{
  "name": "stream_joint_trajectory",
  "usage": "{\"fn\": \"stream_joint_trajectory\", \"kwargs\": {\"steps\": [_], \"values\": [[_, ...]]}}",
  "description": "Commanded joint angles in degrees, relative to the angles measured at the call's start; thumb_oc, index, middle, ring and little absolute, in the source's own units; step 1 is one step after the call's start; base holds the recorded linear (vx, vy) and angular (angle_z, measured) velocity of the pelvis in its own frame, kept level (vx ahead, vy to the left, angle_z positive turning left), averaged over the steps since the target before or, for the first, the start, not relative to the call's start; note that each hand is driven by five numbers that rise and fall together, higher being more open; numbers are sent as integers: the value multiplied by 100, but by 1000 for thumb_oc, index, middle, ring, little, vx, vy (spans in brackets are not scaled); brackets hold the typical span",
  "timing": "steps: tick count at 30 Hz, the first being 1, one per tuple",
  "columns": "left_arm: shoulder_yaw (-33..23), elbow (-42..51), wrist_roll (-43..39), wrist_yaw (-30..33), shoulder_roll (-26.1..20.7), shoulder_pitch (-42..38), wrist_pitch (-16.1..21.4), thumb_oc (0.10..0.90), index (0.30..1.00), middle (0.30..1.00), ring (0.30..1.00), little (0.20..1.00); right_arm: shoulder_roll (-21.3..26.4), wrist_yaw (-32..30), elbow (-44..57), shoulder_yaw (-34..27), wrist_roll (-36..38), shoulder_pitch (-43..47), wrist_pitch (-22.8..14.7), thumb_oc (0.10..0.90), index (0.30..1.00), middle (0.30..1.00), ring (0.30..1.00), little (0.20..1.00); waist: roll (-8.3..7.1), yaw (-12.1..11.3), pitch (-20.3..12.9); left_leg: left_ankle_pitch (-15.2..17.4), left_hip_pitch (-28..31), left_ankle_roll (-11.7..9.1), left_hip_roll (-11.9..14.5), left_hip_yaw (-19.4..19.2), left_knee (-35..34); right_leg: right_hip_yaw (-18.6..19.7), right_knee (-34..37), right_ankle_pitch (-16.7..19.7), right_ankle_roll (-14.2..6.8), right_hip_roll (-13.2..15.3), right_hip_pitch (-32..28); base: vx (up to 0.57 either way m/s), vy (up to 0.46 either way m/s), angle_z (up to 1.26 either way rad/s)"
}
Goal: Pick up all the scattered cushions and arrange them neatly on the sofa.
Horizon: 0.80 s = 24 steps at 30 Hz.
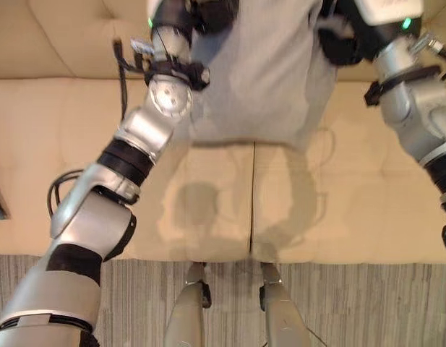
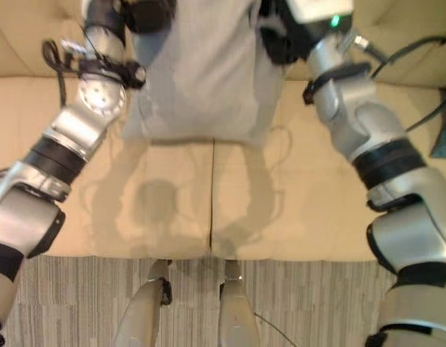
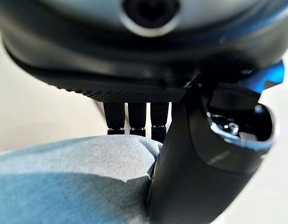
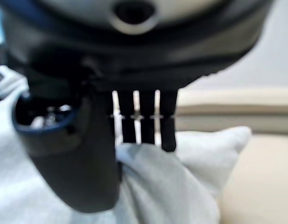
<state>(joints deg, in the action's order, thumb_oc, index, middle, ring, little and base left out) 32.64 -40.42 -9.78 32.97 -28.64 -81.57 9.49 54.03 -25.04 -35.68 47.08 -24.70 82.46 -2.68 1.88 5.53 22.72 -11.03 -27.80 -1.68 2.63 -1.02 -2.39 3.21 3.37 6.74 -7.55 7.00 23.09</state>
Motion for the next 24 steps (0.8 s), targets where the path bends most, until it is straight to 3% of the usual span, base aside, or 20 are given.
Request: {"fn": "stream_joint_trajectory", "kwargs": {"steps": [1, 2, 4, 5, 6, 11, 14, 18, 24], "values": [[296, 356, 819, 394, 142, -1333, 797, 400, 300, 300, 300, 300, -322, -1300, 707, -402, -136, 2111, -333, 400, 300, 300, 300, 300, -83, -146, -211, 584, -258, -252, 169, 138, 442, -125, -630, -553, -6, -163, 414, 9, -30, -26], [187, 107, 570, 382, 160, -1252, 741, 400, 300, 300, 300, 300, -435, -1276, 778, -538, 47, 2027, -428, 400, 300, 300, 300, 300, -76, -145, -186, 564, -295, -255, 161, 151, 416, -129, -600, -527, -4, -160, 459, 20, -41, -44], [125, -125, 418, 375, 246, -1173, 721, 800, 900, 900, 900, 900, -481, -1205, 749, -517, 182, 1950, -474, 400, 300, 300, 300, 300, -92, -146, -179, 550, -310, -254, 155, 171, 395, -143, -571, -516, 2, -160, 462, -2, -36, -18], [139, -346, 298, 306, 333, -1126, 695, 800, 900, 900, 900, 900, -549, -1149, 674, -515, 330, 1874, -516, 461, 392, 392, 392, 392, -96, -135, -169, 526, -326, -256, 155, 190, 370, -141, -545, -490, 5, -160, 484, -22, -14, 23], [136, -578, 152, 219, 405, -1049, 673, 800, 900, 900, 900, 900, -619, -1127, 574, -539, 460, 1756, -541, 800, 900, 900, 900, 900, -96, -130, -159, 516, -323, -254, 150, 202, 342, -137, -518, -476, 6, -161, 486, 0, -20, 21], [-105, -1177, -609, -313, 598, -432, 463, 800, 900, 900, 900, 900, -648, -971, 411, -568, 539, 1371, -436, 800, 900, 900, 900, 900, -107, -138, -89, 438, -279, -259, 135, 209, 182, -172, -331, -388, 4, -168, 446, 7, -16, -8], [-226, -1296, -640, -534, 703, -150, 288, 800, 900, 900, 900, 900, -490, -863, 511, -814, 579, 1032, -379, 800, 900, 900, 900, 900, -95, -155, -95, 419, -224, -259, 125, 237, 108, -200, -262, -390, 12, -177, 375, 13, -36, 9], [-392, -1152, -828, -868, 760, 260, 189, 800, 900, 900, 900, 900, -256, -868, 1003, -1632, 751, 270, -419, 800, 900, 900, 900, 900, -90, -166, -144, 471, -76, -255, 102, 298, 118, -236, -239, -446, 30, -176, 190, 24, -40, 14], [-785, -127, -1715, -1404, 73, 925, 442, 800, 900, 900, 900, 900, -139, -736, 1814, -3047, 1490, -1092, -757, 800, 900, 900, 900, 900, -29, -213, -232, 625, 165, -233, 65, 341, 248, -280, -243, -545, 51, -169, -143, 21, -26, 14]]}}
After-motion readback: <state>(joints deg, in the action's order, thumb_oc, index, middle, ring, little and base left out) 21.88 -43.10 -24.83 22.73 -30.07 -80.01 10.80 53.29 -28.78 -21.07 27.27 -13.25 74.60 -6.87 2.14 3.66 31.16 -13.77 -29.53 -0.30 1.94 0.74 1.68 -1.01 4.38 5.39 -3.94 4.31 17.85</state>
